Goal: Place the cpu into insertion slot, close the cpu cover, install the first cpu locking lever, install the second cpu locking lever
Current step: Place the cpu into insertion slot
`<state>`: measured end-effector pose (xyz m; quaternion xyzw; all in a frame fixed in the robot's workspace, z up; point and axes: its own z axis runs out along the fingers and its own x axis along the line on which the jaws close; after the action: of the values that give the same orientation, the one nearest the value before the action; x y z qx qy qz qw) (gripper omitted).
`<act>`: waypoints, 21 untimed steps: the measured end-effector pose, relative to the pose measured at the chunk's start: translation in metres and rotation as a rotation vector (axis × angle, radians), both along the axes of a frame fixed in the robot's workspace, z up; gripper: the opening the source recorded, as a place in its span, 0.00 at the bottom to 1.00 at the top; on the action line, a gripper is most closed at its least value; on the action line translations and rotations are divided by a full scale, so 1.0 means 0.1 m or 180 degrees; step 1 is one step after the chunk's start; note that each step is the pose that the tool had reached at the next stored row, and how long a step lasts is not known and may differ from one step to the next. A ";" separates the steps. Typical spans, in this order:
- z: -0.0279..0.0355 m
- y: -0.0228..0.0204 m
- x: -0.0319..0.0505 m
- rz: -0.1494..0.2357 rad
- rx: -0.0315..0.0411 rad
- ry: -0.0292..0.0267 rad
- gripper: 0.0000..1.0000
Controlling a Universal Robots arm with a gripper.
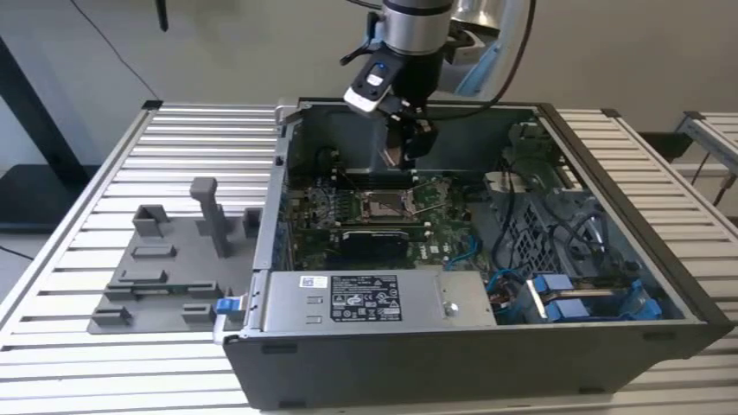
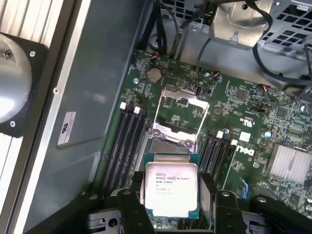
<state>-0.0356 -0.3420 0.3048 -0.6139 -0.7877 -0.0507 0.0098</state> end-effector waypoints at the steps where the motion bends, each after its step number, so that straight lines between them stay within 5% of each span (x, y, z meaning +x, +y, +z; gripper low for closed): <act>1: -0.007 0.000 0.000 -0.0049 0.0000 0.0003 0.54; 17: -0.145 0.002 0.000 -0.0706 0.0000 0.0053 0.54; 21: -0.147 0.002 -0.002 -0.0740 0.0000 0.0054 0.54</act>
<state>-0.0358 -0.3418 0.2901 -0.7015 -0.7111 -0.0464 0.0105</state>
